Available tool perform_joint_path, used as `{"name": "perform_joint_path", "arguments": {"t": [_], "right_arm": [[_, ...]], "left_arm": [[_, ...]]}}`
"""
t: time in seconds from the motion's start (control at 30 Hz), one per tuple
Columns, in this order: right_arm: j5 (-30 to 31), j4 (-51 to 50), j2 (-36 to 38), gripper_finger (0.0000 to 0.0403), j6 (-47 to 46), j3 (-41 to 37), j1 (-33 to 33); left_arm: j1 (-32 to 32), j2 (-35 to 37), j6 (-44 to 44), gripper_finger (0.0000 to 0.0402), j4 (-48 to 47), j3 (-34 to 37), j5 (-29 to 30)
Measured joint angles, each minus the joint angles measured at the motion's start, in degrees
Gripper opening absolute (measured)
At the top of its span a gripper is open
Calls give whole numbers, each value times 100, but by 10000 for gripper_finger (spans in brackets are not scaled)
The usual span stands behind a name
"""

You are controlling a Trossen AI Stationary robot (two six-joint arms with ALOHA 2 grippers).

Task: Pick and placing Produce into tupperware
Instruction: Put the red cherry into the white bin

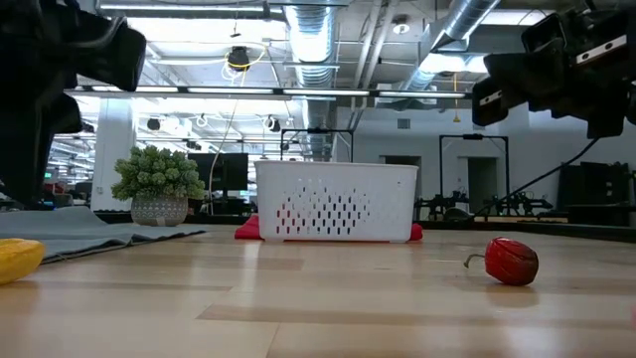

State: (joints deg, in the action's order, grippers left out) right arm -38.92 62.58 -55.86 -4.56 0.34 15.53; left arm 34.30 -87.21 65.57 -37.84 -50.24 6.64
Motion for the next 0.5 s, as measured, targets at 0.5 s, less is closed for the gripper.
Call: {"name": "perform_joint_path", "arguments": {"t": [0.5], "right_arm": [[0,-46,0,32,-11,0,0]], "left_arm": [[129,-210,367,79,-152,0,-41]]}}
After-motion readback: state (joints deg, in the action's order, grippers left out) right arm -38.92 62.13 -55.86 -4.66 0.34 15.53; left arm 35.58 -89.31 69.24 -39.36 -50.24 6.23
